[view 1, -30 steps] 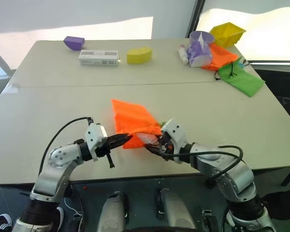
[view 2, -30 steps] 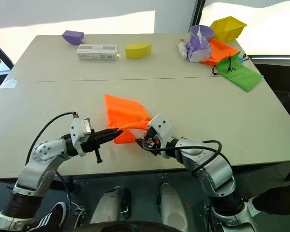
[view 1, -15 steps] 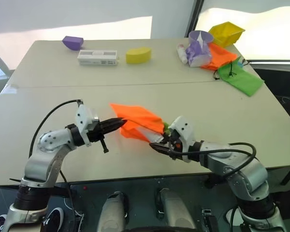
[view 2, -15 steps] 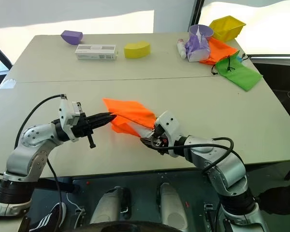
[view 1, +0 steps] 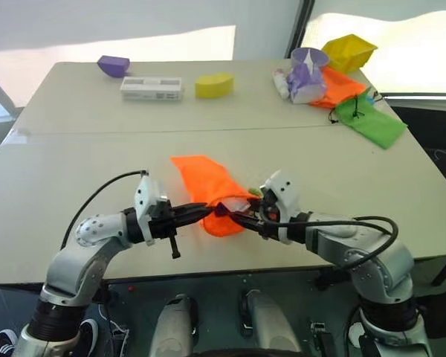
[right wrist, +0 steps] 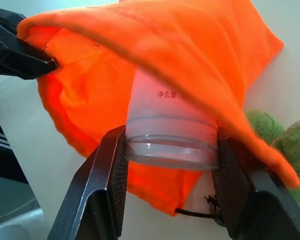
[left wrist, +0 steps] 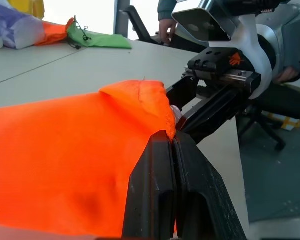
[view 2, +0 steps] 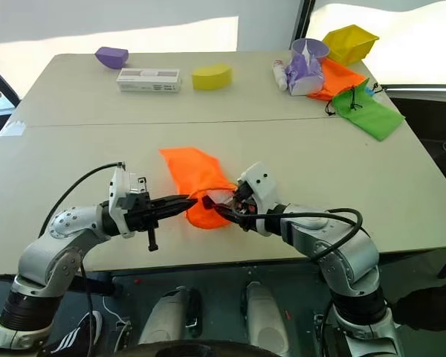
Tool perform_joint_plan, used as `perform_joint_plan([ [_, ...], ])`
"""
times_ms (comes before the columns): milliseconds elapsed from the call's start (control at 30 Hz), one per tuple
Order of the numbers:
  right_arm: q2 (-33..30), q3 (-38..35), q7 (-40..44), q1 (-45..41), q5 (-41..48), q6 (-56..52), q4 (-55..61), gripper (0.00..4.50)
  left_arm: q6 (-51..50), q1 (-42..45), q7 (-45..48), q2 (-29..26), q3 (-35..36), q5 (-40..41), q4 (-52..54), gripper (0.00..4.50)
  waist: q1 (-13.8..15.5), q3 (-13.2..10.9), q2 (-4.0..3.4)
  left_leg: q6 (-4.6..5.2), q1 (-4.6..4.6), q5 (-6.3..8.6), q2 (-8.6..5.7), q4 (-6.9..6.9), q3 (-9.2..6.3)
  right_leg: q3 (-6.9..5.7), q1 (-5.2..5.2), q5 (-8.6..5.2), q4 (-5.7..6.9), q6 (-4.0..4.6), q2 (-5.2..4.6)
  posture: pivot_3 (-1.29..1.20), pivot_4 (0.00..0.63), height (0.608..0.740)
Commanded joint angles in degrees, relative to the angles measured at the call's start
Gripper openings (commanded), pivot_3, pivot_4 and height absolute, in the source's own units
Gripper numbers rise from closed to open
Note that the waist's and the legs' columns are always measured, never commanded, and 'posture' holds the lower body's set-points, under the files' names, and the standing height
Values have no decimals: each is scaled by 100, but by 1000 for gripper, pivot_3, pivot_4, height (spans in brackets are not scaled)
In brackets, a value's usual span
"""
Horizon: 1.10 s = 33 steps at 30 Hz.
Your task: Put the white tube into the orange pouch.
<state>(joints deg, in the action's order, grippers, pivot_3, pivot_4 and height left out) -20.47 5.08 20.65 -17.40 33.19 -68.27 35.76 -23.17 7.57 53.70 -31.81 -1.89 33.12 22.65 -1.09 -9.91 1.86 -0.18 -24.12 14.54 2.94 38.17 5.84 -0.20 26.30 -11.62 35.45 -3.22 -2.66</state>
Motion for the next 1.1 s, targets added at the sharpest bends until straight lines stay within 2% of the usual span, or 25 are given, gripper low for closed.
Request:
perform_joint_plan([
  [33, 122, 410, -291, -190, -282, 108, 2, 1801, 105, 88, -42, 97, -70, -15, 143, 0, 4, 0, 0, 0, 0, 0, 0, 0, -1, 0, 1, 0, 0, 0, 2, 0, 150, 740],
  [167, 82, 894, -525, -389, -755, 275, -240, 1801, 233, 68, -95, 173, -106, -145, 26, 0, 5, 0, 0, 0, 0, 0, 1, -1, -3, -2, 2, -1, 1, 0, 4, 0, 150, 740],
  [500, 540, 1220, -542, -623, -1131, 767, -770, 1801, 598, -19, -204, 263, -108, -526, -263, 0, 7, 0, 0, 0, -1, 0, 1, 1, -1, -2, 1, 0, 2, 0, 2, 0, 150, 740],
  [567, 524, 1264, -467, -583, -1143, 816, -757, 2836, 639, -45, -227, 277, -82, -554, -299, 0, 7, 0, 0, 0, -1, 0, 0, 0, 0, -1, 1, 0, 1, 0, 2, 0, 150, 740],
  [700, 277, 1329, -131, -507, -1027, 740, -425, 4449, 708, -130, -223, 252, -67, -597, -311, 0, 7, 0, 0, 0, -1, 0, 1, 0, 0, -1, 1, -1, 0, -1, 1, 0, 150, 740],
  [900, -578, 1159, 500, -338, -912, 886, 137, 4449, 784, -207, -128, 126, 79, -607, -402, 0, 26, 0, 0, 0, -2, 0, 1, 1, 0, -2, 0, -1, -4, 0, -7, 0, 150, 740],
  [1100, -1497, 526, 1404, 153, -502, 1209, 621, 4449, 686, -337, 220, -223, 333, -392, -430, 0, 23, 0, 0, 0, -2, 0, 3, -2, -3, -5, 2, -1, -6, 0, -1, 0, 150, 740],
])
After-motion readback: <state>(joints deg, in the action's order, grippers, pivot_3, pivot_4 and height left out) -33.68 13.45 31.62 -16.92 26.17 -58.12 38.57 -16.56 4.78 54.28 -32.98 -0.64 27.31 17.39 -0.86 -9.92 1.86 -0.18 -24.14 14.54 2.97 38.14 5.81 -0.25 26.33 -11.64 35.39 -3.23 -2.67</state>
